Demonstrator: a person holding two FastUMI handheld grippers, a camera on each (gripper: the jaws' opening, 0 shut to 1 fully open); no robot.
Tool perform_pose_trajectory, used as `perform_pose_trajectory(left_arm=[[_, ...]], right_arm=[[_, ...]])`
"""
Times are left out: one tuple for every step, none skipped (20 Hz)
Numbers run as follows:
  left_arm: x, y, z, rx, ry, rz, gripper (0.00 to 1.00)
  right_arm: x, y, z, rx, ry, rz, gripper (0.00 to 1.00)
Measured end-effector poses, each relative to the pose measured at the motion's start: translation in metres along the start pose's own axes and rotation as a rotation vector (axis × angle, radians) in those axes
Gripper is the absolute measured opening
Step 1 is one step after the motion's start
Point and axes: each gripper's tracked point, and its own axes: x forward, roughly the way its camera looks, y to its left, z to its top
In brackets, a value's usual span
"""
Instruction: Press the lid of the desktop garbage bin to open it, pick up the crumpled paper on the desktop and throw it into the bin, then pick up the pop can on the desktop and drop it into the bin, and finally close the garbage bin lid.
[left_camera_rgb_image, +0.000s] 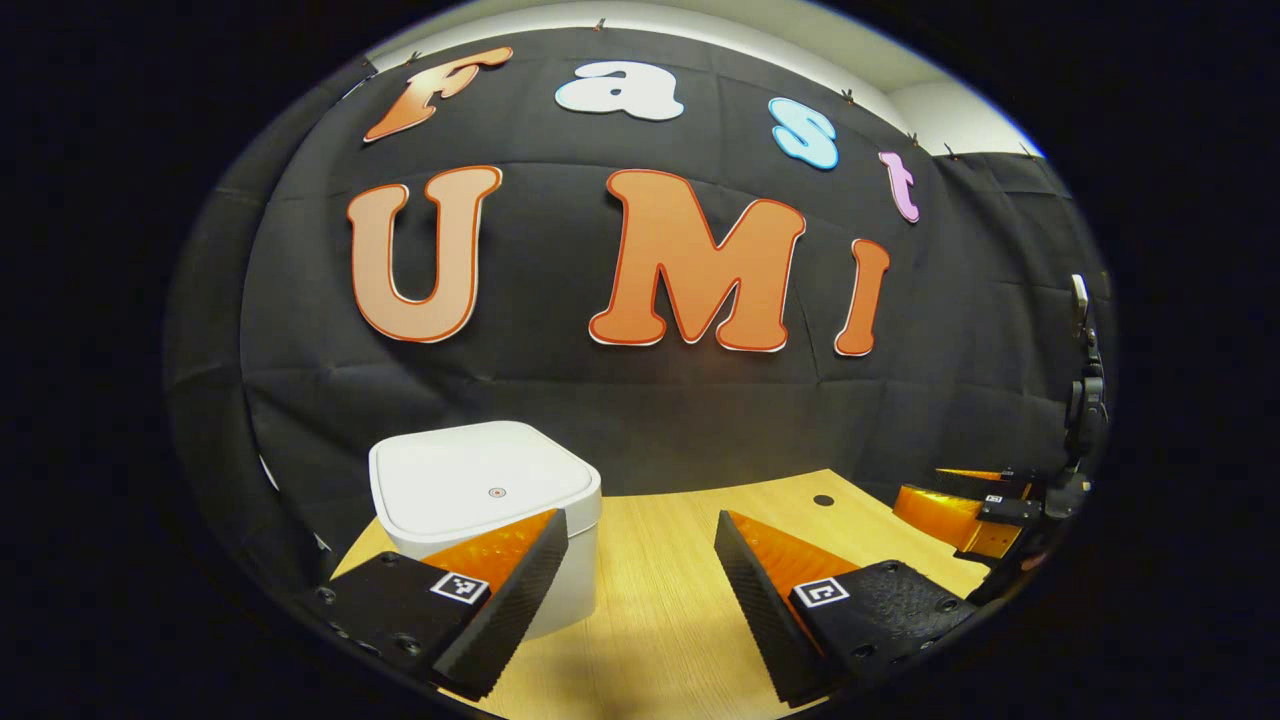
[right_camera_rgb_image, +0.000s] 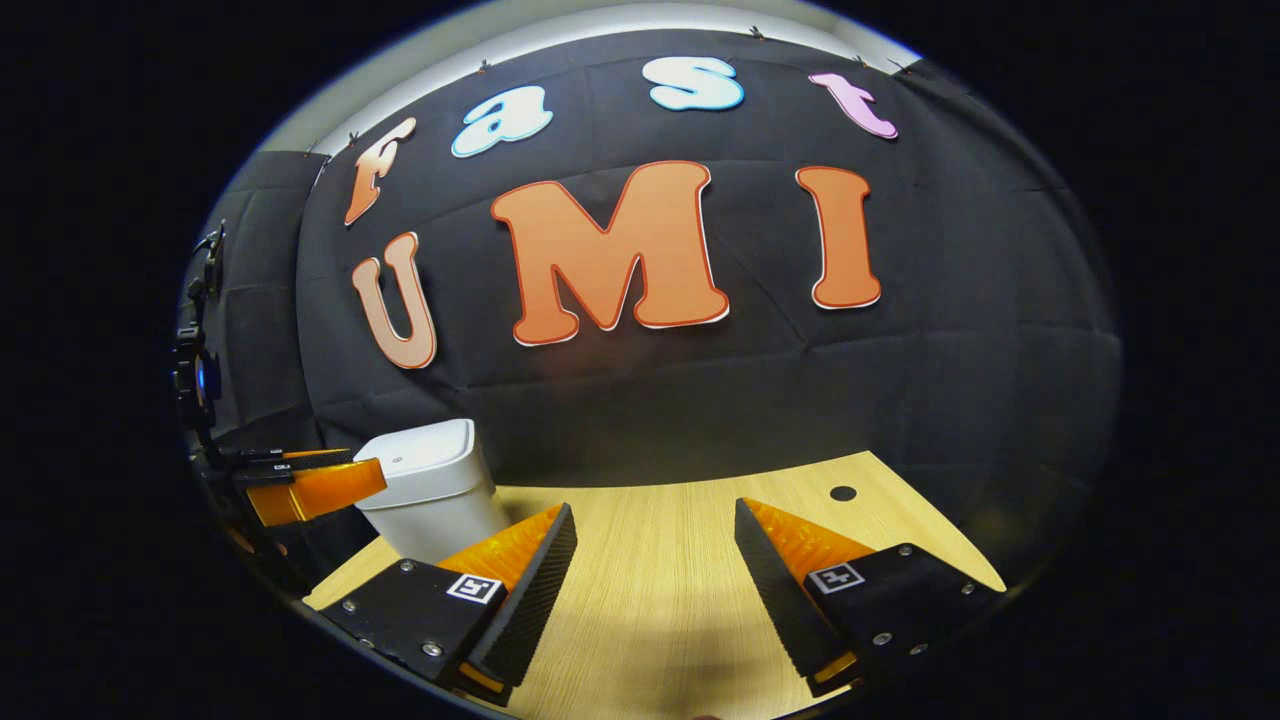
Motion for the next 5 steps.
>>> perform_pose_trajectory(left_arm=[[-0.0019,0.0019,-0.0006,-0.001,0.003,-0.002,0.94],[-0.0027,0.0024,-0.0002,0.001,0.004,-0.006,0.94],[-0.0028,0.0023,-0.0011,0.004,0.005,-0.012,0.94],[-0.0029,0.0027,-0.0009,0.007,0.006,-0.017,0.94],[-0.0050,0.0032,-0.0014,0.009,0.008,-0.023,0.94]], right_arm=[[-0.0011,0.0000,0.0004,0.001,-0.001,-0.005,0.95],[-0.0019,0.0000,0.0014,0.005,-0.004,-0.010,0.95],[-0.0035,-0.0003,0.0031,0.011,-0.010,-0.016,0.95],[-0.0046,0.0010,0.0048,0.018,-0.016,-0.019,0.95],[-0.0066,0.0014,0.0053,0.023,-0.019,-0.025,0.95]])
